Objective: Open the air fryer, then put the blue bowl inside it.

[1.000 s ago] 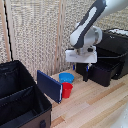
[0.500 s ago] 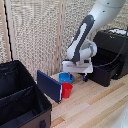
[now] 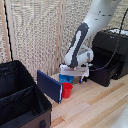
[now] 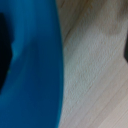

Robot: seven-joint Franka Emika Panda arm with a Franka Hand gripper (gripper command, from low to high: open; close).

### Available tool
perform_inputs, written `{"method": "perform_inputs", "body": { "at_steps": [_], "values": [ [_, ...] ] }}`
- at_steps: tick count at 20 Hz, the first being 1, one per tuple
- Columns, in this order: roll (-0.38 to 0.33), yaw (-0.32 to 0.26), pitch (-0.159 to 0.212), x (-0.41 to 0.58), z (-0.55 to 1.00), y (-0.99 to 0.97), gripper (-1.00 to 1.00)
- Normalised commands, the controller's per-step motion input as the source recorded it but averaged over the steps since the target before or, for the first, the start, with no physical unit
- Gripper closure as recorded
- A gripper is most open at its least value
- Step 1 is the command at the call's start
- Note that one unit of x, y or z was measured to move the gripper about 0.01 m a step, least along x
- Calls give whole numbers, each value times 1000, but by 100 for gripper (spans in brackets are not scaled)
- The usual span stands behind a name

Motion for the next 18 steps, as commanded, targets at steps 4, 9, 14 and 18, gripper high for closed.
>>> {"method": "perform_inputs", "body": {
  "at_steps": [4,9,14,18],
  "values": [
    [21,28,2,-1,11,-44,100],
    [14,-110,-55,-2,291,11,100],
    [37,-180,-35,13,837,16,100],
    [1,-205,-1,110,1000,2,100]
  ]
}}
